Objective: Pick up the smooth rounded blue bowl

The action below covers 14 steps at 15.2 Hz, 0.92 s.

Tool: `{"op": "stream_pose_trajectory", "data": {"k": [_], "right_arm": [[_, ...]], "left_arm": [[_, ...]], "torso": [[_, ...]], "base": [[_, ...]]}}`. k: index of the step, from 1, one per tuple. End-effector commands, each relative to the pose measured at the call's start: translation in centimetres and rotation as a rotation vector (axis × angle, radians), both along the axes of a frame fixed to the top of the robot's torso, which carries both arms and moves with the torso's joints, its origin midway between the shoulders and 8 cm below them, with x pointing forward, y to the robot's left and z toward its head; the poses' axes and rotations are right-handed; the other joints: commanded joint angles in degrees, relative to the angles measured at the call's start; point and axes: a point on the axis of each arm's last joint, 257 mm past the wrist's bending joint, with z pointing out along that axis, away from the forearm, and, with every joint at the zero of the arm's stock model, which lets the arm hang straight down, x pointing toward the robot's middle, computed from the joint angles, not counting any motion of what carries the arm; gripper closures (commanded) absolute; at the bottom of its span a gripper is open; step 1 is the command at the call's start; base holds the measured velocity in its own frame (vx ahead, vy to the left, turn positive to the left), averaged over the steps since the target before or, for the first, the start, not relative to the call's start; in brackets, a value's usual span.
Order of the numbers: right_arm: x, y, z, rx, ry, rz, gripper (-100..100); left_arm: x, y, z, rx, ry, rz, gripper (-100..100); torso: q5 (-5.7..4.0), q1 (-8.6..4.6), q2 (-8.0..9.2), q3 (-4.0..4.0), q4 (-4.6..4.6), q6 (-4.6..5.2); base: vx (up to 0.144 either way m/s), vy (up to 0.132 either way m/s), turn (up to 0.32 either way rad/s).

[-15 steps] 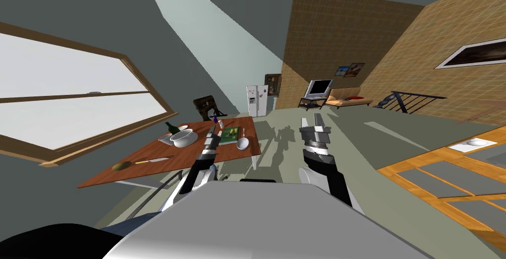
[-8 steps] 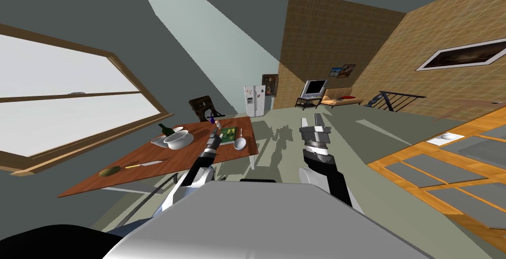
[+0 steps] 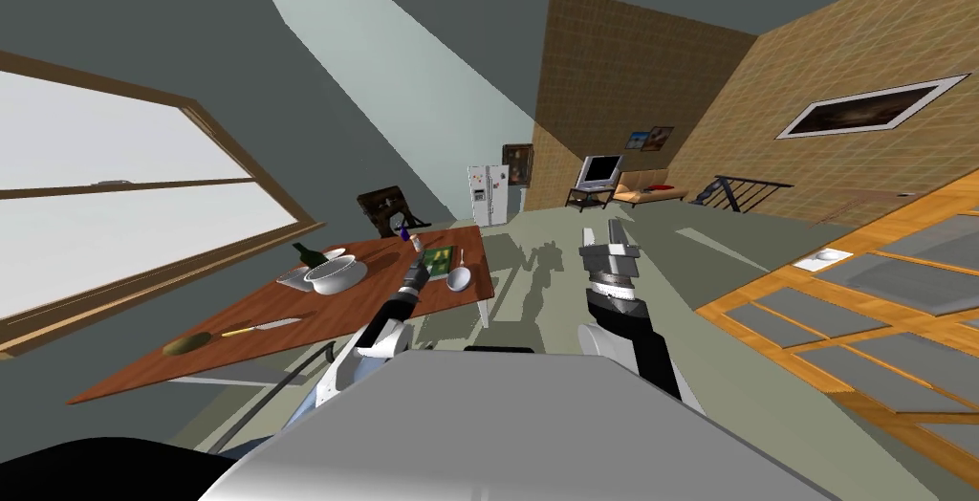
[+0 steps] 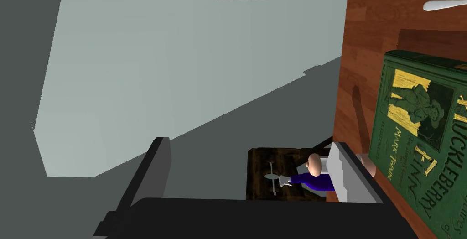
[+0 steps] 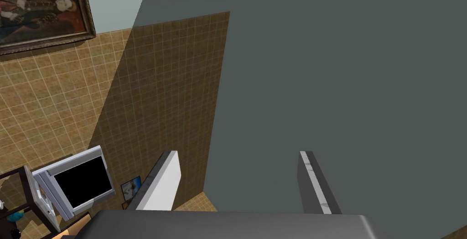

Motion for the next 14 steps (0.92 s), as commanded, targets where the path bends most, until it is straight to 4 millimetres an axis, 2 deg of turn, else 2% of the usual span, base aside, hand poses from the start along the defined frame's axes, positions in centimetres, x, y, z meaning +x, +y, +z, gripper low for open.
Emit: {"op": "stream_pose_trajectory", "data": {"k": [1,3,5,6,8,9,11,12,14], "right_arm": [[0.0,0.0,0.0,0.0,0.0,0.0,0],[0.0,0.0,0.0,0.0,0.0,0.0,0],[0.0,0.0,0.0,0.0,0.0,0.0,0],[0.0,0.0,0.0,0.0,0.0,0.0,0],[0.0,0.0,0.0,0.0,0.0,0.0,0],[0.0,0.0,0.0,0.0,0.0,0.0,0],[0.0,0.0,0.0,0.0,0.0,0.0,0],[0.0,0.0,0.0,0.0,0.0,0.0,0],[0.0,0.0,0.0,0.0,0.0,0.0,0]], "left_arm": [[0.3,1.0,-2.0,-0.006,0.067,0.007,-100],[0.6,1.9,-3.6,-0.011,0.123,0.014,-100],[0.5,2.0,-4.5,-0.012,0.154,0.019,-100],[0.7,2.9,-5.9,-0.018,0.202,0.027,-100],[0.7,3.0,-6.5,-0.019,0.226,0.03,-100],[0.8,3.9,-7.7,-0.025,0.266,0.039,-100],[0.6,4.0,-8.5,-0.026,0.297,0.043,-100],[0.7,5.0,-9.7,-0.033,0.337,0.053,-100],[0.5,5.1,-10.4,-0.034,0.369,0.058,-100]], "torso": [[0.0,0.0,0.0,0.0,0.0,0.0],[-0.01,-0.02,0.02,0.01,0.0,0.0],[-0.01,-0.07,0.01,0.0,0.0,0.01],[-0.01,-0.05,0.01,0.01,0.0,0.0],[-0.01,-0.06,0.02,0.01,0.0,0.01],[-0.01,-0.02,0.01,0.01,0.0,0.0],[-0.01,-0.04,-0.01,0.0,0.0,0.01],[-0.01,-0.01,-0.01,0.0,0.0,0.0],[-0.01,-0.04,-0.02,-0.01,-0.01,0.01]], "base": [[-0.005,-0.037,-0.077],[-0.004,-0.049,-0.091],[-0.005,-0.049,-0.07],[-0.005,-0.049,-0.096],[-0.003,-0.043,-0.057],[0.001,-0.041,-0.088],[0.001,-0.037,-0.06],[0.004,-0.043,-0.089],[0.003,-0.041,-0.064]]}}
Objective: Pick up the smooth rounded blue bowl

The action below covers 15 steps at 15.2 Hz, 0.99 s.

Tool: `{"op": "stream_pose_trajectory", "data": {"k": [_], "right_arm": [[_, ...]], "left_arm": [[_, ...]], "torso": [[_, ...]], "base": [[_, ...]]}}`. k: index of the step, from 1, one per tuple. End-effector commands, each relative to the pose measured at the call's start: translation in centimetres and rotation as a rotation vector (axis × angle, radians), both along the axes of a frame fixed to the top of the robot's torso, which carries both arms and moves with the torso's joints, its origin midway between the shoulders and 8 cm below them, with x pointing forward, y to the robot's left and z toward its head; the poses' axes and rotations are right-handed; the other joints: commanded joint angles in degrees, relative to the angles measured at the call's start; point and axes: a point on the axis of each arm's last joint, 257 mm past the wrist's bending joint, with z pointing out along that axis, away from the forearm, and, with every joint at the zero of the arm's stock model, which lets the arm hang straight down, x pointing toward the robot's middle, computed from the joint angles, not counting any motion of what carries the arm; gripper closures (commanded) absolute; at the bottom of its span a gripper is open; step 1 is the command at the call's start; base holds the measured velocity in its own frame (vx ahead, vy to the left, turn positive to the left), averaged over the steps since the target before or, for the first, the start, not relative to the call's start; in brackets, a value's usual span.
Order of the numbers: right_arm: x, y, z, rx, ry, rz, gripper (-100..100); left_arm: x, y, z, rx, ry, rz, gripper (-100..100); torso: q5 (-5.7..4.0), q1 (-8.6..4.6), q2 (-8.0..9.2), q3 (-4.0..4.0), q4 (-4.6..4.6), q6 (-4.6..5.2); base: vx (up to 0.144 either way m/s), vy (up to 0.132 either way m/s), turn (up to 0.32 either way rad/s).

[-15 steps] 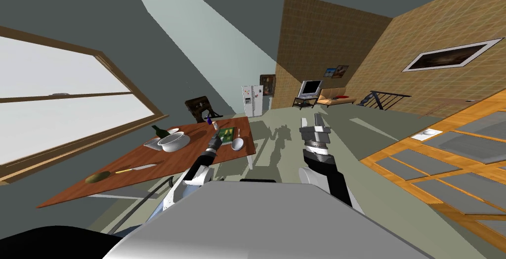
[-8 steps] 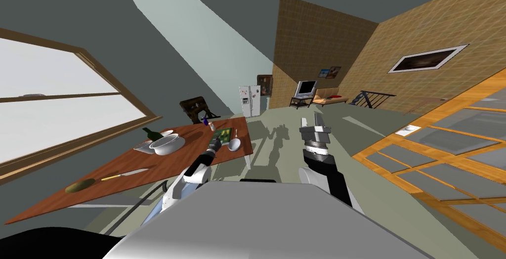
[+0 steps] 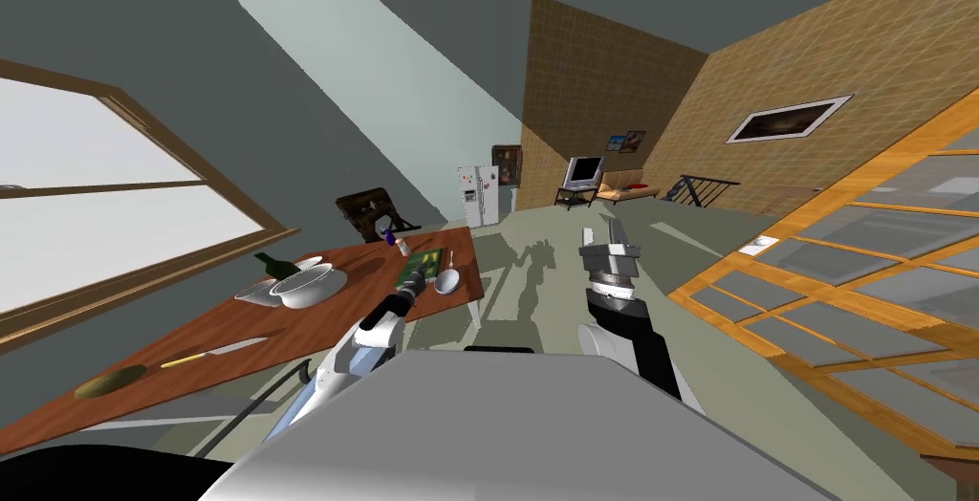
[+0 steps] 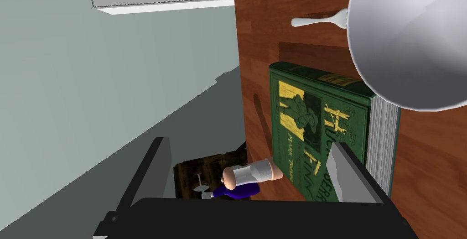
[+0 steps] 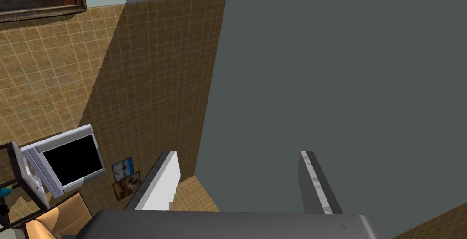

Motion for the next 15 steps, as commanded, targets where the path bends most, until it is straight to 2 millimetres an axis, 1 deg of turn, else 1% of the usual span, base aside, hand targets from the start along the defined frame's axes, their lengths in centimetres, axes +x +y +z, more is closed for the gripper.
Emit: {"op": "stream_pose_trajectory", "data": {"k": [1,3,4,6,7,9,10,12,13,15], "right_arm": [[0.0,0.0,0.0,0.0,0.0,0.0,0],[0.0,0.0,0.0,0.0,0.0,0.0,0],[0.0,0.0,0.0,0.0,0.0,0.0,0],[0.0,0.0,0.0,0.0,0.0,0.0,0],[0.0,0.0,0.0,0.0,0.0,0.0,0],[0.0,0.0,0.0,0.0,0.0,0.0,0],[0.0,0.0,0.0,0.0,0.0,0.0,0],[0.0,0.0,0.0,0.0,0.0,0.0,0],[0.0,0.0,0.0,0.0,0.0,0.0,0],[0.0,0.0,0.0,0.0,0.0,0.0,0]], "left_arm": [[-0.3,1.2,-1.8,-0.009,0.065,0.016,-100],[-0.6,1.2,-2.5,-0.01,0.095,0.02,-100],[-0.6,2.3,-3.6,-0.018,0.136,0.034,-100],[-1.0,2.4,-4.3,-0.019,0.165,0.038,-100],[-1.1,3.4,-5.3,-0.028,0.206,0.053,-100],[-1.5,3.5,-5.9,-0.029,0.235,0.057,-100],[-1.6,4.5,-6.8,-0.038,0.27,0.072,-100],[-2.1,4.6,-7.5,-0.04,0.304,0.077,-100],[-2.3,5.6,-8.2,-0.049,0.336,0.093,-100],[-2.8,5.7,-8.9,-0.052,0.371,0.097,-100]], "torso": [[0.0,0.0,0.0,0.0,0.0,0.0],[0.0,-0.01,0.01,0.01,0.0,0.01],[0.0,0.0,0.02,0.01,0.01,0.0],[0.0,-0.03,-0.01,0.0,0.0,0.02],[0.0,0.0,0.01,0.0,0.0,-0.01],[0.0,-0.01,-0.01,0.0,0.0,0.01],[0.0,0.0,0.0,0.0,0.0,0.0],[-0.01,-0.03,0.0,0.0,0.0,0.01],[0.0,0.0,0.01,0.01,0.0,0.0],[0.0,-0.03,-0.01,-0.01,0.0,0.01]], "base": [[-0.001,-0.035,-0.088],[0.0,-0.039,-0.07],[0.005,-0.044,-0.091],[0.004,-0.038,-0.066],[0.006,-0.04,-0.092],[0.005,-0.039,-0.058],[0.001,-0.045,-0.094],[0.004,-0.038,-0.067],[0.009,-0.042,-0.087],[0.007,-0.038,-0.061]]}}
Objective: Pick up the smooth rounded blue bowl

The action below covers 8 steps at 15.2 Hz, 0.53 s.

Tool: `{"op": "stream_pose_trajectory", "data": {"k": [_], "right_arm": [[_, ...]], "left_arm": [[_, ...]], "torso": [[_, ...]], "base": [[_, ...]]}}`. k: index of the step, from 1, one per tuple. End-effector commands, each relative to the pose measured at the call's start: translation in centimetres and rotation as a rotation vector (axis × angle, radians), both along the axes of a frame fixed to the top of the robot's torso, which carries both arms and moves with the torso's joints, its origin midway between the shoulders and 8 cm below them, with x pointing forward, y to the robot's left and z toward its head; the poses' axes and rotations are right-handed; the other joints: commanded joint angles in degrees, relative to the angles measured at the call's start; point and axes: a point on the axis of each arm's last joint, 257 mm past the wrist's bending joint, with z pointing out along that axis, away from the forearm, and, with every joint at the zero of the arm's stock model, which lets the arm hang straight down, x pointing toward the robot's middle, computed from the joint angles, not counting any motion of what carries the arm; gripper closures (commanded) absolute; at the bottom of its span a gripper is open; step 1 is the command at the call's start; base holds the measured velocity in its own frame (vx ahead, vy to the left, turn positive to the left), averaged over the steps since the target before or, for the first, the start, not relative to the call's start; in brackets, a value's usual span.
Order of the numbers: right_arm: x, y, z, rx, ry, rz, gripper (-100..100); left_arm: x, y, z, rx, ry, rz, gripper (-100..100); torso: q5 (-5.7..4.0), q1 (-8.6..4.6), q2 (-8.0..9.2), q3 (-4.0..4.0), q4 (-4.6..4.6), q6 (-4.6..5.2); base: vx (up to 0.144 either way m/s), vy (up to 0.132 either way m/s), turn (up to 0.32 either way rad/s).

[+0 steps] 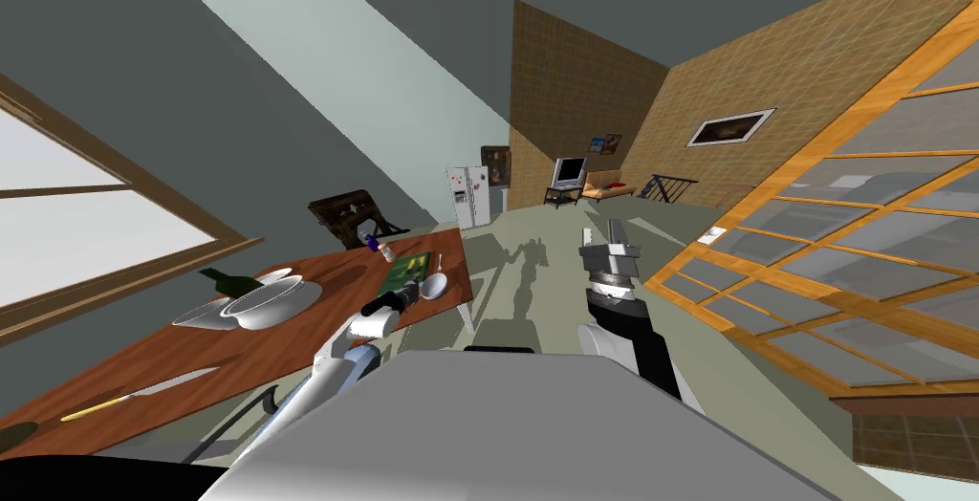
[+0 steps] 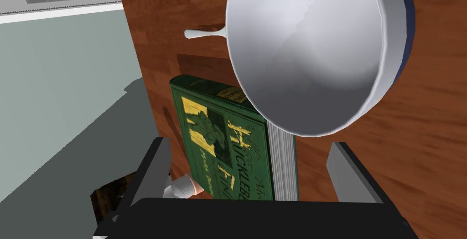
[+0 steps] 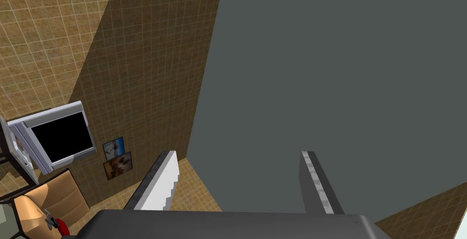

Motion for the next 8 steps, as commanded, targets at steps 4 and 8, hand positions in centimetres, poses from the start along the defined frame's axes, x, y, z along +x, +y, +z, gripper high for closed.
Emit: {"op": "stream_pose_trajectory", "data": {"k": [4,8], "right_arm": [[0.0,0.0,0.0,0.0,0.0,0.0,0],[0.0,0.0,0.0,0.0,0.0,0.0,0]], "left_arm": [[-1.4,2.2,-2.3,-0.025,0.122,0.045,-100],[-2.5,3.2,-3.6,-0.039,0.195,0.069,-100]], "torso": [[0.01,0.01,0.0,0.0,0.0,0.0],[0.01,0.04,0.01,0.01,0.0,-0.02]], "base": [[0.007,-0.034,-0.08],[0.007,-0.028,-0.053]]}}
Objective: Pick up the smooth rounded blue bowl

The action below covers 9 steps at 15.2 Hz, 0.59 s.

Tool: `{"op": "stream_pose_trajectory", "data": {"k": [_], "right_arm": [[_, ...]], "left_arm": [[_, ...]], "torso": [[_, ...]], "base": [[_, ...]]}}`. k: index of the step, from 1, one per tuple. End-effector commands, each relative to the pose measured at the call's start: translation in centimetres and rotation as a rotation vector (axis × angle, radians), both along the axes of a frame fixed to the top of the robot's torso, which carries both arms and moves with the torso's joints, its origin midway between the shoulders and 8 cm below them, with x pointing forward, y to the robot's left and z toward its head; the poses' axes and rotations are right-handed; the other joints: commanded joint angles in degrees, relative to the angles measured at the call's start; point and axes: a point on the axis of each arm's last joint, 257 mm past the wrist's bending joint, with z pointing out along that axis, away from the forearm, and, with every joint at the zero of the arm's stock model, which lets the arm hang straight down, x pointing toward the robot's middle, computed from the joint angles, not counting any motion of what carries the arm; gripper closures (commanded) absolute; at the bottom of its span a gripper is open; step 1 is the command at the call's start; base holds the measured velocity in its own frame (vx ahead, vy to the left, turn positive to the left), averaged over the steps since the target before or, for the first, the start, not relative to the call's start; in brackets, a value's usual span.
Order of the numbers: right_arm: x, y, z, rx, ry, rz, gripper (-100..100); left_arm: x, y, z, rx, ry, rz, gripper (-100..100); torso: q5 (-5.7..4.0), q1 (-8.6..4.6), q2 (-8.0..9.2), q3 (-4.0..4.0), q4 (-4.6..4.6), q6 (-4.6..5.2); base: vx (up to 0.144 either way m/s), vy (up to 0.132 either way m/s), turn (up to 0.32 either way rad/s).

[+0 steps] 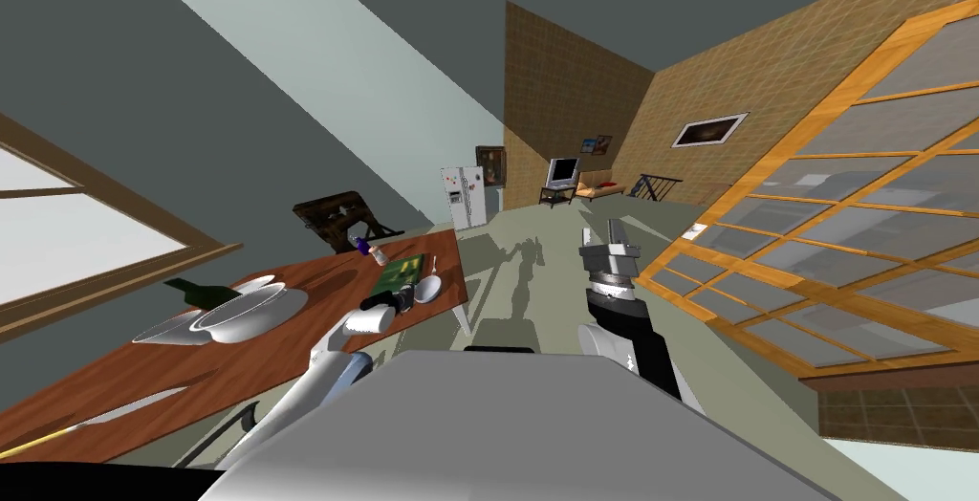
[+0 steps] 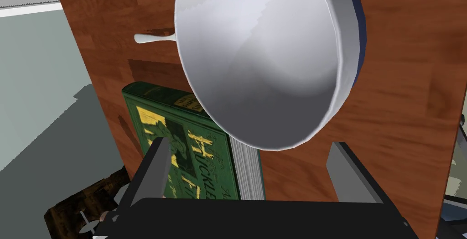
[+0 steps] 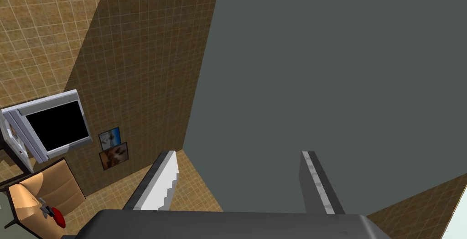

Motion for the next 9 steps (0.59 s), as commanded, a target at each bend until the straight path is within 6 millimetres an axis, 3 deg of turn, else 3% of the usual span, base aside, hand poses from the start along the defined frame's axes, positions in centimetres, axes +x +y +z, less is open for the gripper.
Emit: {"op": "stream_pose_trajectory", "data": {"k": [1,9], "right_arm": [[0.0,0.0,0.0,0.0,0.0,0.0,0],[0.0,0.0,0.0,0.0,0.0,0.0,0]], "left_arm": [[-0.8,0.5,-0.9,-0.01,0.052,0.017,-100],[-3.4,2.9,-3.0,-0.052,0.208,0.083,-100]], "torso": [[0.0,0.0,0.0,0.0,0.0,0.0],[-0.01,-0.04,-0.01,-0.01,-0.01,-0.02]], "base": [[0.005,-0.028,-0.105],[0.01,-0.032,-0.068]]}}
